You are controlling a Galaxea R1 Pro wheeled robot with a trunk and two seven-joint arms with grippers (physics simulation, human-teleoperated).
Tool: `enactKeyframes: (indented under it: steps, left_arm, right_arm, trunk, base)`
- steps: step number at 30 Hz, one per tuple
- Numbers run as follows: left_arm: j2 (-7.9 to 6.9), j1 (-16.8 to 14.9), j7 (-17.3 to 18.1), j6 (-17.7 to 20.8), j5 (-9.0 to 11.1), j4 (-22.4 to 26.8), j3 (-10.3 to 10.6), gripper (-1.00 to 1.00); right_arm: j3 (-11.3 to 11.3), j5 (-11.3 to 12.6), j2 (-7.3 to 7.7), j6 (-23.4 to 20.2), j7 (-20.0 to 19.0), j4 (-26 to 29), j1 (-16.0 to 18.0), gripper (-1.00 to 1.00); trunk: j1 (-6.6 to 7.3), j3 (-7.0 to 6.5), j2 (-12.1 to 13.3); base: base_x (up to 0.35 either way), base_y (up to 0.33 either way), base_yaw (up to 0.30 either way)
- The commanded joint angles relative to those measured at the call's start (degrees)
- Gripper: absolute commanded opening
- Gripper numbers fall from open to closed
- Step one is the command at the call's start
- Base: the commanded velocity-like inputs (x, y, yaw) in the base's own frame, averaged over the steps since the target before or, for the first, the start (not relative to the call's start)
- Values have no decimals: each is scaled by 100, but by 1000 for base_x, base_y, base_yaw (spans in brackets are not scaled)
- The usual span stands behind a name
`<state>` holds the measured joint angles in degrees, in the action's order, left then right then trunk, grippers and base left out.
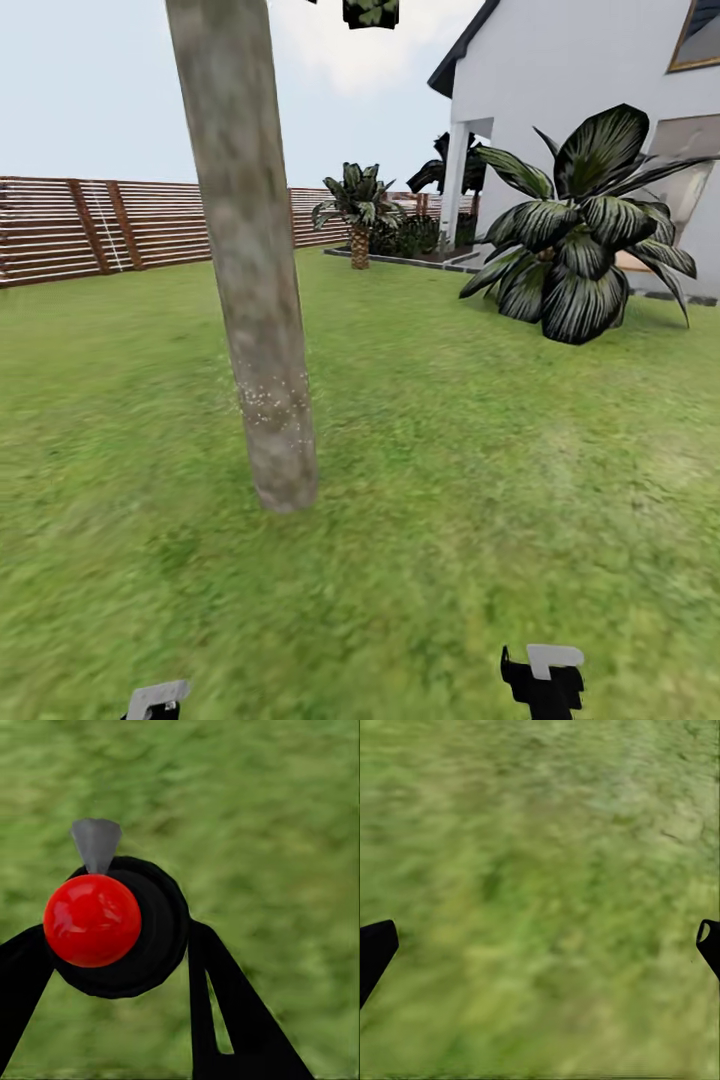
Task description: In the garden, pick up the pesticide atomizer on the floor and spray pesticide onto both trees until each tree trunk is fully covered.
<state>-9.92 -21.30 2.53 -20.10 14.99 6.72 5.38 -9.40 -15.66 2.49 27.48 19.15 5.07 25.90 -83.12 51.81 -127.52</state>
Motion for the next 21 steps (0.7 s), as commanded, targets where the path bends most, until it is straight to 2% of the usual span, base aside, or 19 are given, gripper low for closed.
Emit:
enactKeyframes:
  steps: [1, 8, 11, 15, 21]
  left_arm:
    - [-2, -6, 21, -20, 63, -14, 44, -100]
    - [7, -6, 20, -20, 70, -63, 43, -100]
    - [5, -6, 0, -16, 72, -64, 43, -100]
    - [16, -6, -164, -14, 82, -68, 42, -100]
    - [9, -6, -173, -19, 83, -66, 42, -100]
  right_arm:
    - [-44, -60, -4, 15, 19, -6, 3, 100]
    - [-44, -79, -184, 12, 27, -55, -5, 100]
    - [-44, -78, -195, 12, 33, -95, -6, 100]
    - [-44, -78, -197, 21, 36, -106, -6, 100]
    - [-44, -78, -197, 23, 43, -103, -6, 100]
  trunk:
    - [4, 7, -2]
    - [4, 32, -2]
    - [4, 44, -2]
    - [4, 57, -2]
    - [4, 69, -2]
  base:
    - [-312, 0, 277]
    - [-330, 0, 274]
    - [-335, -21, 269]
    - [-289, -186, 269]
    - [-279, -207, 272]
